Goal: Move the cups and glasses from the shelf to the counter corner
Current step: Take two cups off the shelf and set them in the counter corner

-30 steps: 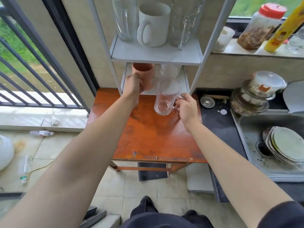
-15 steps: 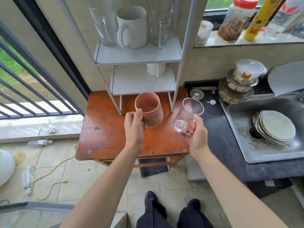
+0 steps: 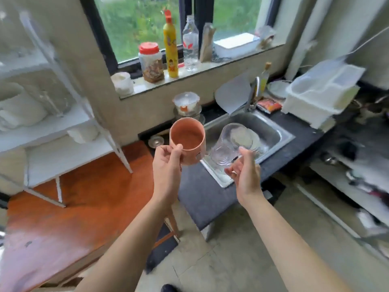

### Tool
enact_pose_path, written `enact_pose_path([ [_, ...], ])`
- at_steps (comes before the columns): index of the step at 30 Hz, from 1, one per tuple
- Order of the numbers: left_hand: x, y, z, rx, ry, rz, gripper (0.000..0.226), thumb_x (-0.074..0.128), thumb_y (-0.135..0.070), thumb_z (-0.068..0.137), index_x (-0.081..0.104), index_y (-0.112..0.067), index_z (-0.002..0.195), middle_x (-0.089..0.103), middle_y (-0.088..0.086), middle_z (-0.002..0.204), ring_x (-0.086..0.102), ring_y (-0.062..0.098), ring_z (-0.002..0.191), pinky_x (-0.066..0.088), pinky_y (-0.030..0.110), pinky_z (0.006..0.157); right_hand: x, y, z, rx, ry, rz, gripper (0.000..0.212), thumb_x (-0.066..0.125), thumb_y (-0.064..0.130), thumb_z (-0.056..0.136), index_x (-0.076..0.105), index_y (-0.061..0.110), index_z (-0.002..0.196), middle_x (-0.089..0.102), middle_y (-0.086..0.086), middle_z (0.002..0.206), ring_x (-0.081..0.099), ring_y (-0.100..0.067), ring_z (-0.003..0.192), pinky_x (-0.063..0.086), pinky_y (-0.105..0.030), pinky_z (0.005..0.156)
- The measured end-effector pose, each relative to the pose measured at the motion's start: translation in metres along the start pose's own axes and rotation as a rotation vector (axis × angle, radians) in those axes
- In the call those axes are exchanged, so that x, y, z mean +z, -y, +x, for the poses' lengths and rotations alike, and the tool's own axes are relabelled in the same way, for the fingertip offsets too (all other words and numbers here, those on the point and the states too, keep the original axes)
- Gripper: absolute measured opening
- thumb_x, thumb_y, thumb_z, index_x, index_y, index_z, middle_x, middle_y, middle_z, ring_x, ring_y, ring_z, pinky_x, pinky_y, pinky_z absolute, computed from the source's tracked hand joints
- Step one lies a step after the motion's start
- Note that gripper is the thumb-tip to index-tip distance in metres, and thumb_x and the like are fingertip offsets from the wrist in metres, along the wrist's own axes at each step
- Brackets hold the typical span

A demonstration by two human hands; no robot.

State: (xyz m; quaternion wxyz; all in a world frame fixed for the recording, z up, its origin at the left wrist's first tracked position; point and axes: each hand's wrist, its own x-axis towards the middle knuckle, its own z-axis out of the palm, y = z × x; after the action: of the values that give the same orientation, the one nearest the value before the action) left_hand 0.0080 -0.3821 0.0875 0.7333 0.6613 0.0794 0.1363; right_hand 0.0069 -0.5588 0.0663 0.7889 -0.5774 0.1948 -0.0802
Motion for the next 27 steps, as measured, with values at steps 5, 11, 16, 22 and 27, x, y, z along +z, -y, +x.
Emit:
enact_pose_path([
  [5,0.152,0.000,-0.068,0.029,0.219,-0.068,0.025,0.062,-0.035,0.090,0.048,-0.014,0.087,0.055,-0.005,0.065,0.045,0.008,0.057,0.040,0.021,0.056,-0.158,0.061,-0.002,-0.155,-0.160,-0.042,0.048,0.062,0.053,0.074,0.033,0.028,0.046,0.028,0.008,0.054,0.034,-0.009,0.053,0.045,-0.037,0.071],
  [11,0.333,0.009,-0.176,-0.075,0.475,-0.103,0.031,0.064,-0.043,0.086,0.046,-0.019,0.082,0.051,-0.005,0.064,0.044,0.007,0.054,0.039,0.023,0.055,-0.360,0.124,-0.024,-0.233,-0.441,-0.110,0.052,0.056,0.055,0.072,0.028,0.016,0.049,0.028,0.004,0.052,0.036,-0.014,0.055,0.045,-0.036,0.070],
  [16,0.448,0.009,-0.246,-0.110,0.668,-0.050,0.032,0.063,-0.043,0.093,0.049,-0.014,0.089,0.052,0.008,0.078,0.047,0.015,0.066,0.040,0.031,0.063,-0.488,0.165,-0.026,-0.240,-0.629,-0.055,0.052,0.053,0.056,0.074,0.037,0.018,0.042,0.040,0.004,0.047,0.050,-0.019,0.059,0.049,-0.040,0.073],
  [22,0.595,0.026,-0.306,-0.108,0.813,-0.014,0.030,0.063,-0.038,0.096,0.052,-0.011,0.089,0.055,0.001,0.074,0.050,0.007,0.059,0.042,0.026,0.061,-0.625,0.193,-0.005,-0.243,-0.814,0.014,0.054,0.052,0.054,0.079,0.039,0.020,0.039,0.044,0.001,0.048,0.053,-0.021,0.060,0.051,-0.039,0.072],
  [27,0.731,0.056,-0.348,-0.139,0.920,-0.033,0.030,0.063,-0.040,0.095,0.052,-0.014,0.086,0.058,-0.009,0.067,0.052,0.005,0.061,0.046,0.022,0.058,-0.747,0.222,0.029,-0.213,-0.925,0.005,0.052,0.052,0.052,0.079,0.038,0.017,0.043,0.047,-0.005,0.054,0.051,-0.019,0.055,0.046,-0.028,0.059],
])
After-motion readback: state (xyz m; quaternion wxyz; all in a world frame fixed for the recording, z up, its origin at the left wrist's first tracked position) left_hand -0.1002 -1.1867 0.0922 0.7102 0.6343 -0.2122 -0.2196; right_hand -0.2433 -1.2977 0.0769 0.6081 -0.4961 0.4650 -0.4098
